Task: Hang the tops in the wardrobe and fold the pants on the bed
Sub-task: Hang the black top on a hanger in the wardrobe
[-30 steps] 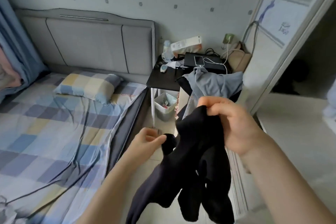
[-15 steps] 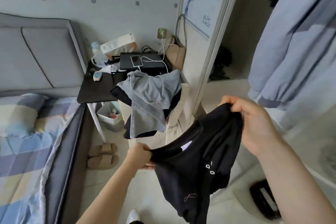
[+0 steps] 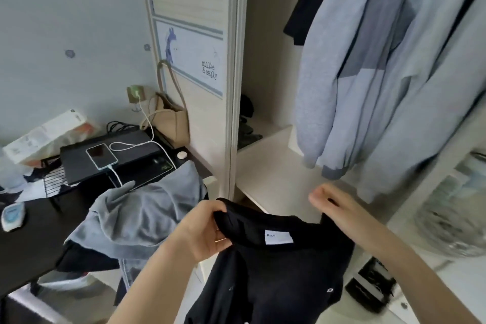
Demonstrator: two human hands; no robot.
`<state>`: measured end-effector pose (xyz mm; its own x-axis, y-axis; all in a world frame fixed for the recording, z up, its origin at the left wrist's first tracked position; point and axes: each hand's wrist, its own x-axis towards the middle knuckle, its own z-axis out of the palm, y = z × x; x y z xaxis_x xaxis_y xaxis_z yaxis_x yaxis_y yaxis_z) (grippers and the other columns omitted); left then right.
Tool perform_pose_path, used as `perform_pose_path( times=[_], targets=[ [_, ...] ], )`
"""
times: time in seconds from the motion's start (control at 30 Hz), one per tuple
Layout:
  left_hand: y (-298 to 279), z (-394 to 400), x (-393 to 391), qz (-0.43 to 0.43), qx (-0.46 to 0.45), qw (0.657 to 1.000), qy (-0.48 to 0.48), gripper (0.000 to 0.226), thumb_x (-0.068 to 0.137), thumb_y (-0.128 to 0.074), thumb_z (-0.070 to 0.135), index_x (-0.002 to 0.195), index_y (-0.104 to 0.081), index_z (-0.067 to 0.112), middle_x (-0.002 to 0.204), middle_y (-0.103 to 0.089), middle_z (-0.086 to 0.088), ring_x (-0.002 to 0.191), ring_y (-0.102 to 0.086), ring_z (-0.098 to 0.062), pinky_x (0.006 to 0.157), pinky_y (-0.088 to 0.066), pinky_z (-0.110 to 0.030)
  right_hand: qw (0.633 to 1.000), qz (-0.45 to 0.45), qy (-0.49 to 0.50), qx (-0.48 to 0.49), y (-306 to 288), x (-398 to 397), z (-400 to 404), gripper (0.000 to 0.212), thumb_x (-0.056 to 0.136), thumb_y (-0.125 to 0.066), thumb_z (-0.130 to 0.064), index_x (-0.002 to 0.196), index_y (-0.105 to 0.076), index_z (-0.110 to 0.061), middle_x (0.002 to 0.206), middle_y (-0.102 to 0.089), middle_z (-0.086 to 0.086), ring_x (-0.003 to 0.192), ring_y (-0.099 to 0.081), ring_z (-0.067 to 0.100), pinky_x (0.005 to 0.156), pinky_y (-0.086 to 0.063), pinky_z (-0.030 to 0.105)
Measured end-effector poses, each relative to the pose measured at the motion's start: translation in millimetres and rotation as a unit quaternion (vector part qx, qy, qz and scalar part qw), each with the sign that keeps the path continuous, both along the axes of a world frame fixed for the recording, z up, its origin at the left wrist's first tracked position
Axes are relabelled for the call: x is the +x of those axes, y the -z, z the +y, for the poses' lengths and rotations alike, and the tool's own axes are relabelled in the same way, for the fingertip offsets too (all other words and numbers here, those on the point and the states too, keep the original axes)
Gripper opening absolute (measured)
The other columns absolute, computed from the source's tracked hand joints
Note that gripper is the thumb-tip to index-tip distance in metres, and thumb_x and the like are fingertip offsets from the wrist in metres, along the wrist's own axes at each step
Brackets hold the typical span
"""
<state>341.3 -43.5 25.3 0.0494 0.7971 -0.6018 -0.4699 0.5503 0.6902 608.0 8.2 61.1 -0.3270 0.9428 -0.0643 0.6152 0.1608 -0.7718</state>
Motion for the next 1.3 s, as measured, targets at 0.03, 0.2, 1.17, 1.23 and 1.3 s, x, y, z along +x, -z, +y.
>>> perform_pose_path(
  times=[0.03,0.2,1.17,1.23,1.3],
  targets=[
    [-2,14,-4,0.010,0.001,1.000,0.011,0.009,0.081,-0.050,0.009,0.088,-0.057,0.010,0.076,-0.062,-0.006,0.068,-0.060,-0.021,0.065,-0.051,-0.031,0.998,-0.059,-0.021,0.021,3,1,2,0.040,0.079,-0.048,-0.072,0.077,-0.050,-0.032,0.074,-0.057,-0.013,0.072,-0.056,0.005,0.071,-0.046,0.029],
    [-20,75,-18,0.090,-0.005,0.994,0.059,0.007,0.080,-0.056,0.012,0.086,-0.058,0.015,0.076,-0.060,-0.004,0.067,-0.058,-0.019,0.054,-0.050,-0.027,0.948,-0.281,-0.025,0.148,14,-1,19,0.031,0.081,-0.058,-0.059,0.077,-0.046,-0.030,0.080,-0.042,-0.013,0.075,-0.049,0.009,0.067,-0.040,0.026],
    [-147,269,-79,0.350,0.186,0.878,0.267,0.037,0.080,-0.071,0.045,0.095,-0.078,0.013,0.089,-0.076,-0.007,0.078,-0.073,-0.014,0.064,-0.053,-0.020,0.917,0.338,0.165,0.133,-84,-63,227,0.018,0.087,-0.065,-0.010,0.080,-0.074,-0.025,0.081,-0.073,-0.008,0.077,-0.068,0.002,0.064,-0.049,0.008],
    [-158,277,-87,0.342,0.218,0.874,0.266,0.036,0.087,-0.064,0.047,0.099,-0.078,0.017,0.100,-0.076,-0.008,0.092,-0.073,-0.019,0.074,-0.054,-0.023,0.919,0.315,0.168,0.169,-93,-67,234,0.016,0.087,-0.065,-0.010,0.081,-0.072,-0.023,0.080,-0.073,-0.009,0.075,-0.067,0.000,0.064,-0.048,0.008],
    [-168,288,-98,0.294,0.247,0.901,0.204,0.038,0.083,-0.067,0.047,0.104,-0.077,0.017,0.109,-0.073,-0.010,0.102,-0.070,-0.024,0.084,-0.053,-0.032,0.927,0.273,0.160,0.202,-101,-71,237,0.009,0.087,-0.067,-0.014,0.083,-0.072,-0.020,0.080,-0.072,-0.009,0.077,-0.066,0.000,0.068,-0.048,0.008]
  ],
)
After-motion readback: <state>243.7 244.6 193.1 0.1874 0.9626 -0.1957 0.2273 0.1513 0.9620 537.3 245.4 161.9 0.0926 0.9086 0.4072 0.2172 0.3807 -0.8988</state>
